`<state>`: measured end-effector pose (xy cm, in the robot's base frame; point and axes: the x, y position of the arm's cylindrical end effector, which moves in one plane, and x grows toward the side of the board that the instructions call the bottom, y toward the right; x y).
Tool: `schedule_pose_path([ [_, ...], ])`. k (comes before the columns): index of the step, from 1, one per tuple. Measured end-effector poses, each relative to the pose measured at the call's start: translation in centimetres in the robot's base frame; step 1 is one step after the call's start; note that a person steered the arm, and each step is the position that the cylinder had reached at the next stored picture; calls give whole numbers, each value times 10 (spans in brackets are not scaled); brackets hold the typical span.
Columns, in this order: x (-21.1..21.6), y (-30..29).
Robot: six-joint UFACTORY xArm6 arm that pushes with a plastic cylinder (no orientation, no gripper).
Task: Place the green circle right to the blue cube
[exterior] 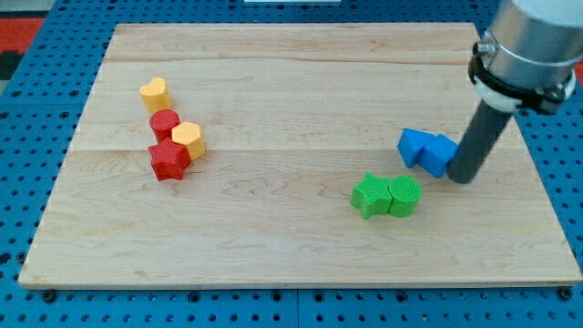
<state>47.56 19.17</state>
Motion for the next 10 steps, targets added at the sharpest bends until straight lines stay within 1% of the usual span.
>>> schedule_pose_path([
  [1, -30, -22],
  [2, 2, 14],
  [3, -5, -50],
  [4, -30, -123],
  [5, -54, -129],
  [6, -78, -66],
  [7, -71, -78],
  [8, -57, -134],
  [9, -21, -112],
  [10, -20, -37],
])
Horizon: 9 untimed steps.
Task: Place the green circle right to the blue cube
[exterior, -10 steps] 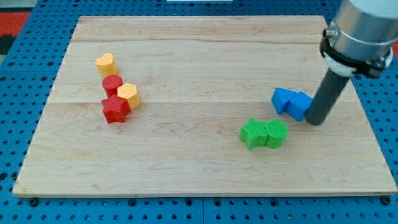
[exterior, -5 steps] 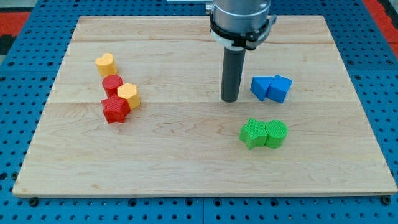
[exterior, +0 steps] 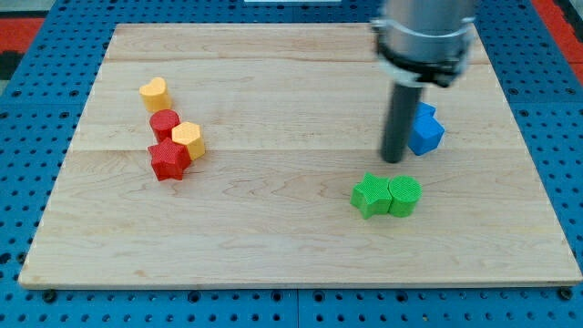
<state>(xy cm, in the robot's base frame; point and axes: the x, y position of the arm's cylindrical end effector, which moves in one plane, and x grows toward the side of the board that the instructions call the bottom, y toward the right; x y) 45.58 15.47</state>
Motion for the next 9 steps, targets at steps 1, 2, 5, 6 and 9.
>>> schedule_pose_path([
  [1, 34, 19],
  [2, 72, 8],
  [5, 84, -41],
  [6, 115, -96],
  [9, 38, -145],
])
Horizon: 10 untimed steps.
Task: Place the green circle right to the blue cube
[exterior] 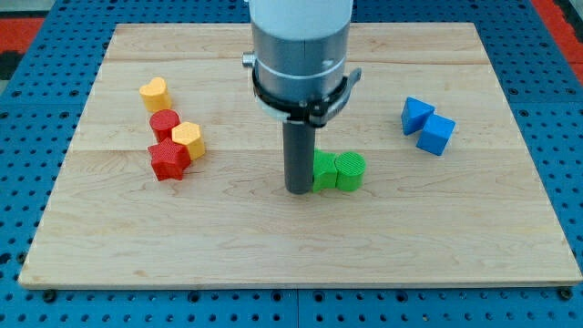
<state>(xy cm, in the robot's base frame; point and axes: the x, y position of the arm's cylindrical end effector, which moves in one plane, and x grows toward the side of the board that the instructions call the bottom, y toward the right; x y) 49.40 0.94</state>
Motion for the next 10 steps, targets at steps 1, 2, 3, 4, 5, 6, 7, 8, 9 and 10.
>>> schedule_pose_path([
  [1, 0, 72],
  [2, -16, 84],
  [3, -21, 110],
  [4, -21, 118],
  [5, -32, 116],
  [6, -5, 102],
  [7, 14, 73],
  [8, 7, 58],
  [9, 1, 49],
  [10, -10, 55],
])
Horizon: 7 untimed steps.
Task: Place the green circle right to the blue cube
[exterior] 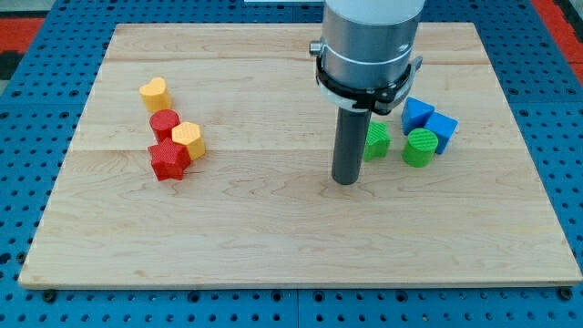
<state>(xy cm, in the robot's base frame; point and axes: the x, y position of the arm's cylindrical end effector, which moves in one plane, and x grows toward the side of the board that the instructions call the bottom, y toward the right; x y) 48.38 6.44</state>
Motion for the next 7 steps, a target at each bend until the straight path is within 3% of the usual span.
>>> schedule_pose_path([
  [1, -17, -11],
  [3, -42, 32],
  [4, -41, 77],
  [5, -31, 80],
  [6, -2, 117],
  [7, -3, 183],
])
